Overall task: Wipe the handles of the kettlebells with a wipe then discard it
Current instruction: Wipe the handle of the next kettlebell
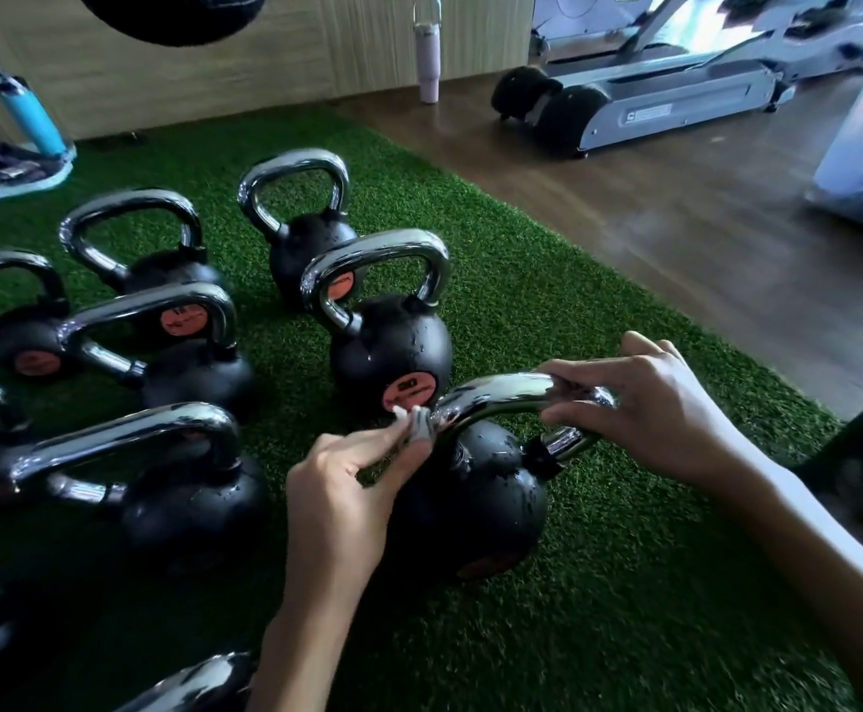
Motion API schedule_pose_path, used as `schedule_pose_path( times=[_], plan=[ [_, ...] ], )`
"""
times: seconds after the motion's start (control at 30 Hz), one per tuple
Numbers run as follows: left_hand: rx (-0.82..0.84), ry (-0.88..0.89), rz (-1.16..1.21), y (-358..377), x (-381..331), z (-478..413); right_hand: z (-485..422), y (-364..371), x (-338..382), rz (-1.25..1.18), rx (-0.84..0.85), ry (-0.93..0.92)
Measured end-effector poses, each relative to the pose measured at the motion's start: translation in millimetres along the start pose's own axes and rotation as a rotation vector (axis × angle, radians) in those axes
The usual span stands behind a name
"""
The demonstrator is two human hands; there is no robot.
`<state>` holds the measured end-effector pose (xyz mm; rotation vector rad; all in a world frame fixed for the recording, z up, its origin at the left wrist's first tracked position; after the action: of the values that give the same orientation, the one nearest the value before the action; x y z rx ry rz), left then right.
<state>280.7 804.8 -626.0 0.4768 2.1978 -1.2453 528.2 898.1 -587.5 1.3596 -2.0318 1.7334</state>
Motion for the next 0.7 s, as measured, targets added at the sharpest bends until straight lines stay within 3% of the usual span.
schedule_pose_path(
  times=[0.07,0.27,0.43,0.57,0.7],
  plan=[
    [-0.030,-0.067,0.046,3.1,6.7,9.6,-0.1,-0.1,3.9,-0.014,-0.016,-0.013],
    [-0.162,-0.033,-0.013,6.7,-5.7,11.7,1.9,-3.2,8.4,-0.086,-0.087,-0.006],
    [-0.156,-0.148,0.067,20.2,4.7,26.9,3.3,-4.0,6.0,-0.093,-0.088,0.028],
    [-0.172,-0.123,0.012,24.6,-0.8,17.7,1.9,0.2,2.5,-0.058,-0.061,0.072],
    [-0.067,-0.093,0.031,37.0,2.7,-14.8,5.5,-2.3,-3.9,0.033,-0.111,0.152]
  ],
)
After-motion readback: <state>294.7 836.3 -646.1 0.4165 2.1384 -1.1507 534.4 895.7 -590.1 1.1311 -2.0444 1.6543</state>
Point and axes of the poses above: each hand's wrist, its own z-axis away from the middle knuckle, its own y-axis out of the palm, x = y × z, the point moved 7 cm from there along -z, towards the middle knuckle, and after that the axes turned 14 degrees about -z, right-handed, at the moved point
